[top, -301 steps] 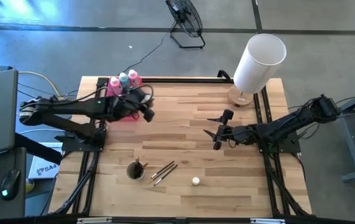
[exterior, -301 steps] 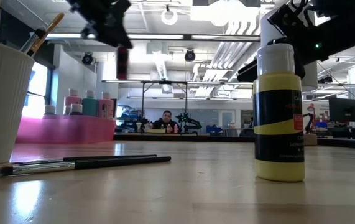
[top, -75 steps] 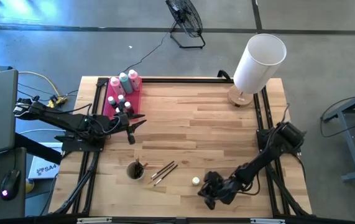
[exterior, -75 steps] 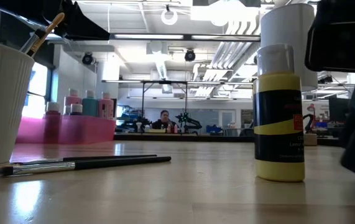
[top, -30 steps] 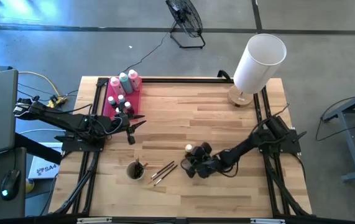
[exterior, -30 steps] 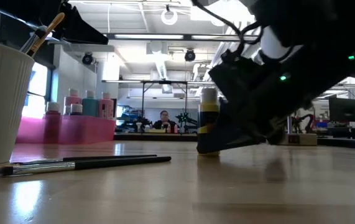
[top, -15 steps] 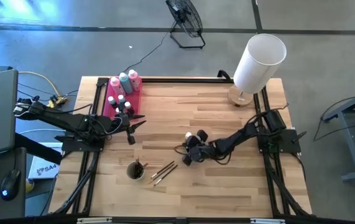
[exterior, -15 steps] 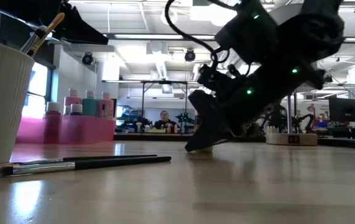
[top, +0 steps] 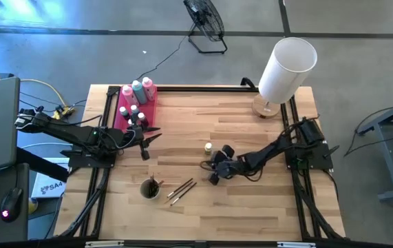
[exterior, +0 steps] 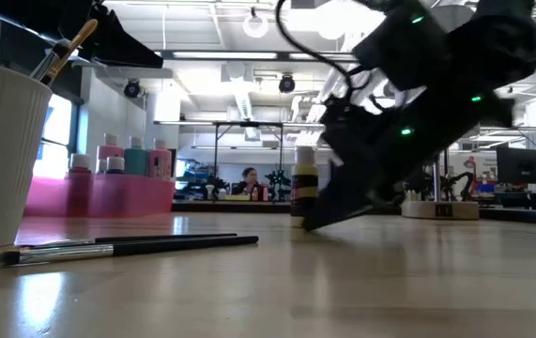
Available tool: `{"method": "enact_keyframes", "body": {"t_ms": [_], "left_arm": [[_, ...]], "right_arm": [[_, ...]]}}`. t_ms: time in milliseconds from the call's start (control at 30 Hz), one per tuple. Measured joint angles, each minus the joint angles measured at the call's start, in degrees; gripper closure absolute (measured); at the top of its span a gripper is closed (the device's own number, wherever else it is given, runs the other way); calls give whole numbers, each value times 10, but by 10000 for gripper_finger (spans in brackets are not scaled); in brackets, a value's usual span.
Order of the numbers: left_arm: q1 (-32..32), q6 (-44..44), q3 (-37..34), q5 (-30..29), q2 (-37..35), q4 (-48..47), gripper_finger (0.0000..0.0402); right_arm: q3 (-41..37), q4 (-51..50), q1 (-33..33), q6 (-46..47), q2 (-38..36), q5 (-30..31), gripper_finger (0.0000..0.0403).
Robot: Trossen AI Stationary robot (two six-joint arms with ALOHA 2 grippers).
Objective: Pick & Place Paint Supplies
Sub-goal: Put the small yellow paint bottle into the pink bin
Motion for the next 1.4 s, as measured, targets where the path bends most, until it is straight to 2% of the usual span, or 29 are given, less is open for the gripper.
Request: {"method": "enact_keyframes", "body": {"t_ms": [133, 300, 500, 700, 867, 1200, 1400], "left_arm": [[0, 0, 0, 0, 0, 1, 307], [0, -4, 0, 0, 0, 5, 307], [4, -9, 0, 8, 0, 7, 307], [64, -12, 0, 140, 3, 24, 307], [103, -5, 0, 190, 4, 24, 307], [117, -15, 0, 165, 4, 26, 307], [116, -46, 0, 177, 4, 24, 307]], "right_arm": [[-38, 1, 25, 11, -42, 0, 400], [-98, 3, 50, 17, -106, 48, 400], [-201, 97, 65, 27, -181, 106, 400], [-282, 224, 56, -12, -209, 125, 401], [-301, 281, 29, -76, -220, 119, 401], [-302, 324, -26, -194, -228, 120, 401], [-302, 327, -28, -197, -228, 118, 401]]}}
